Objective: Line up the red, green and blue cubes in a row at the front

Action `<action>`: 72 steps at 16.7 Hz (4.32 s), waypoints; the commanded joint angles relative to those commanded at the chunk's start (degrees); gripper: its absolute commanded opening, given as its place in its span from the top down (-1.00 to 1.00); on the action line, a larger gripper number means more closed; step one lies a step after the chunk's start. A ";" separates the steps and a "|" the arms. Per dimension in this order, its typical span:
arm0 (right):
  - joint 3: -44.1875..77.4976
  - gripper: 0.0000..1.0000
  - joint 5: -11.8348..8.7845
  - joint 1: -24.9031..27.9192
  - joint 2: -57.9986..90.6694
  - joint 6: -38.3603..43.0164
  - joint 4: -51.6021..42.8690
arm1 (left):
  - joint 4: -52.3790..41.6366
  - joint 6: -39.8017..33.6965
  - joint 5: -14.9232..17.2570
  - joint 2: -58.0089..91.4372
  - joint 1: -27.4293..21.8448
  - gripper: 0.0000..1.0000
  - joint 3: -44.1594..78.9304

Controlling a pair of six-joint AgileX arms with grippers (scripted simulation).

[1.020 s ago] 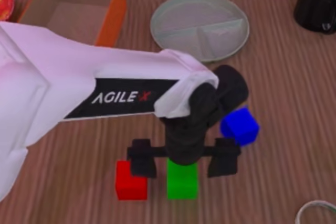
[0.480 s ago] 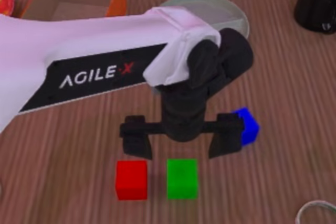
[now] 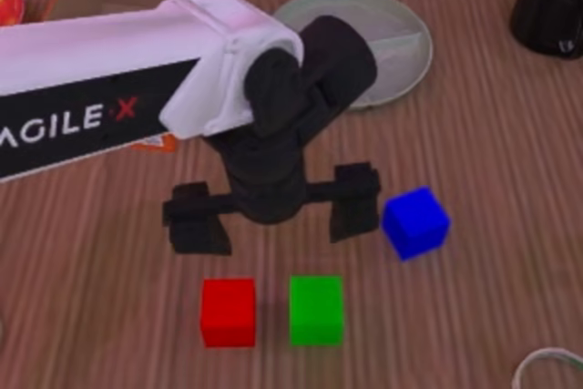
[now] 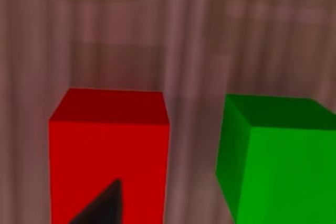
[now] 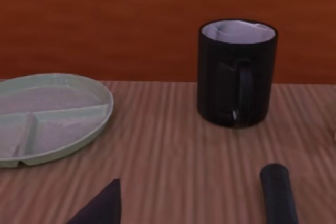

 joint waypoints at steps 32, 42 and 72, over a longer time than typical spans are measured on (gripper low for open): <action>84.43 -1.00 0.36 27.17 109.91 6.59 -58.24 | 58.39 49.63 1.49 -104.41 46.61 -1.00 -80.00; 75.25 -1.00 0.41 27.46 115.48 6.85 -43.46 | 58.39 49.63 1.49 -104.41 46.61 -1.00 -80.00; 80.77 1.00 0.47 27.62 112.39 6.92 -52.45 | 58.39 49.63 1.49 -104.41 46.61 -1.00 -80.00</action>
